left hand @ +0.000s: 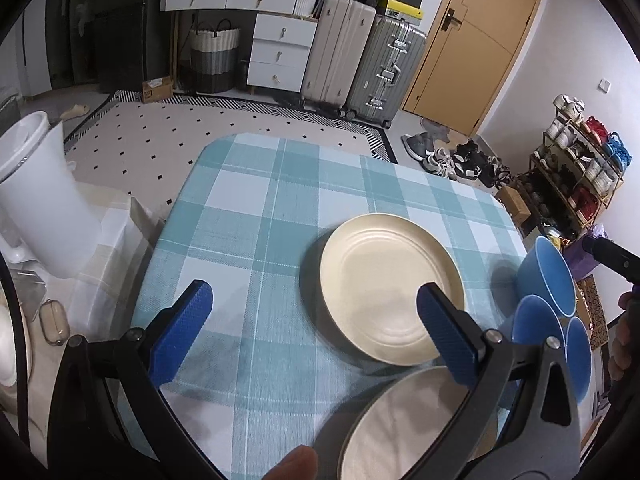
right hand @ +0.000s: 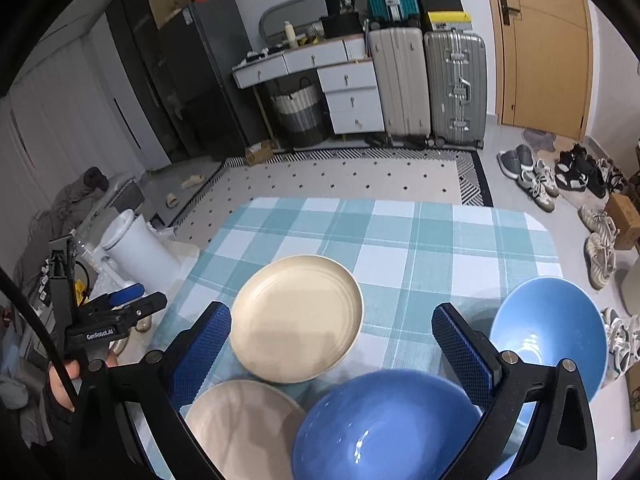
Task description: Organize plates and bowls
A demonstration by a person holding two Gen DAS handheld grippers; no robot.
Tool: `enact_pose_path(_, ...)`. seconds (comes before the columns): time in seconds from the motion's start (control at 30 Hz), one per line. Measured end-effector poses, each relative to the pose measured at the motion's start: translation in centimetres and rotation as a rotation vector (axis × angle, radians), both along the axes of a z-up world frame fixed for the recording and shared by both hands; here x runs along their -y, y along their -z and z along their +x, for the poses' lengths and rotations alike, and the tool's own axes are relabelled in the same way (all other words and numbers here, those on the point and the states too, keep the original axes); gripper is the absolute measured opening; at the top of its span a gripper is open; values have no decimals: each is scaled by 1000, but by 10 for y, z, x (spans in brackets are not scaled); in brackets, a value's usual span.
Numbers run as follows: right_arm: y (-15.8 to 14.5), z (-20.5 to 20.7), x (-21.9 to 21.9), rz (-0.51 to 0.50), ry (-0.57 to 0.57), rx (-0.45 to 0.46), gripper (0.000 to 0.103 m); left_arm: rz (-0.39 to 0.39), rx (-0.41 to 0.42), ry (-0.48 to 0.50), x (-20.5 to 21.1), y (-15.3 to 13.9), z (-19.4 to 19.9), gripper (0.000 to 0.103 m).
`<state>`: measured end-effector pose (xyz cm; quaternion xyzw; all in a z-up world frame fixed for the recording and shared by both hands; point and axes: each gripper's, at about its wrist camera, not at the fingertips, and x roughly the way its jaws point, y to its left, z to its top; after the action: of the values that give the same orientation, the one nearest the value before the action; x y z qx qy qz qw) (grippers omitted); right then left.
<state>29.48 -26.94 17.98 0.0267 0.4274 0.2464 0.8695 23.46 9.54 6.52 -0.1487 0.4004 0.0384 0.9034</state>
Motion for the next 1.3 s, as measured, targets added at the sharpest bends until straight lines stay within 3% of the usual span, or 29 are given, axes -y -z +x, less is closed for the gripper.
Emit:
enact_pose_path(0.67,93,69,-38,-167,-44,-182,101,-27,-139,-3,-4,83,64,102)
enact_pose_path(1.0,125,81,-52,-210,-79,-270,86,-102,-195,-19,-9,114,82,101)
enact_pose_path(1.1,133,84,-54,-221,-80,-285,77,-89,-212,-7,-6,121,85,96)
enact_pose_path(1.3,147,89,-58,-248,-85,-315,72,-100,-243,2,-3,135,92,91)
